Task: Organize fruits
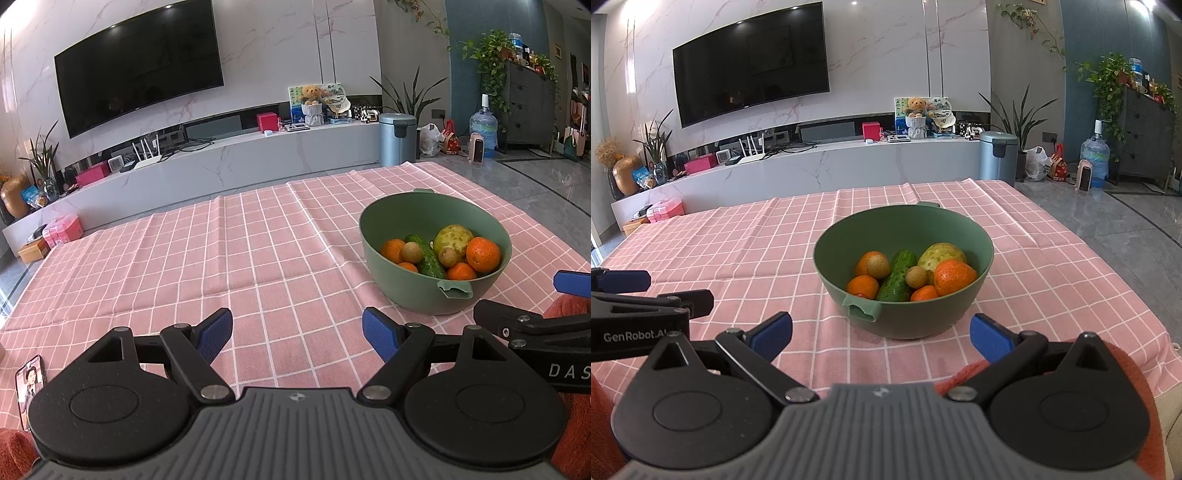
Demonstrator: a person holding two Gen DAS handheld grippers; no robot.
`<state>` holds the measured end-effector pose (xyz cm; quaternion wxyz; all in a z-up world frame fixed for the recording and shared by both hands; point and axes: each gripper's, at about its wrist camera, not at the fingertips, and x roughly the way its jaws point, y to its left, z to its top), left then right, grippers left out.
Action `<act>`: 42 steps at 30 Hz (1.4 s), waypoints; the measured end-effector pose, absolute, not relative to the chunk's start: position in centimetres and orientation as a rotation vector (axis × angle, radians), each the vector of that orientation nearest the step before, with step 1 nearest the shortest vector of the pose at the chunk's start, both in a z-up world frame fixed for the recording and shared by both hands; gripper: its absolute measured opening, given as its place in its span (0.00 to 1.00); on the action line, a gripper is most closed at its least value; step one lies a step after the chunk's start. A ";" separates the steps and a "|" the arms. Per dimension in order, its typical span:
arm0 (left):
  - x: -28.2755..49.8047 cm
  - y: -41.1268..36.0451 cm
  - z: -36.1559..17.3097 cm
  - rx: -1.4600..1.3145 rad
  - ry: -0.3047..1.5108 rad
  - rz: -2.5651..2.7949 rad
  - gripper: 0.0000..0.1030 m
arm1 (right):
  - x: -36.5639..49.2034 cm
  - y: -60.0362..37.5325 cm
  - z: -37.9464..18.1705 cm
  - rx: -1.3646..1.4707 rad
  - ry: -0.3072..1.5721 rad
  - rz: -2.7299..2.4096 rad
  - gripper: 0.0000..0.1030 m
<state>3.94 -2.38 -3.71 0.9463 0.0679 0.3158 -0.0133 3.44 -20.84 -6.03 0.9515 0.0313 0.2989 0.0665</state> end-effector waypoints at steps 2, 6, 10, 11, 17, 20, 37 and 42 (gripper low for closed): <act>3.9 -2.4 -3.7 0.135 0.644 -0.029 0.91 | 3.4 -20.9 -6.0 0.063 0.608 0.135 0.95; 3.9 -2.4 -3.8 0.135 0.644 -0.028 0.91 | 3.4 -20.8 -6.0 0.063 0.608 0.136 0.95; 3.8 -2.4 -3.8 0.135 0.648 -0.030 0.91 | 3.4 -20.9 -6.0 0.063 0.607 0.136 0.95; 3.8 -2.4 -3.7 0.134 0.650 -0.030 0.91 | 3.4 -20.9 -6.0 0.064 0.607 0.136 0.95; 3.8 -2.4 -3.7 0.133 0.650 -0.029 0.91 | 3.4 -20.9 -6.0 0.063 0.608 0.136 0.95; 3.8 -2.4 -3.7 0.134 0.651 -0.029 0.91 | 3.5 -20.9 -6.0 0.064 0.608 0.136 0.95; 4.0 -2.4 -3.5 0.134 0.656 -0.027 0.91 | 3.4 -20.9 -5.9 0.064 0.610 0.136 0.95; 4.0 -2.4 -3.5 0.135 0.656 -0.026 0.91 | 3.4 -20.9 -6.0 0.064 0.611 0.135 0.95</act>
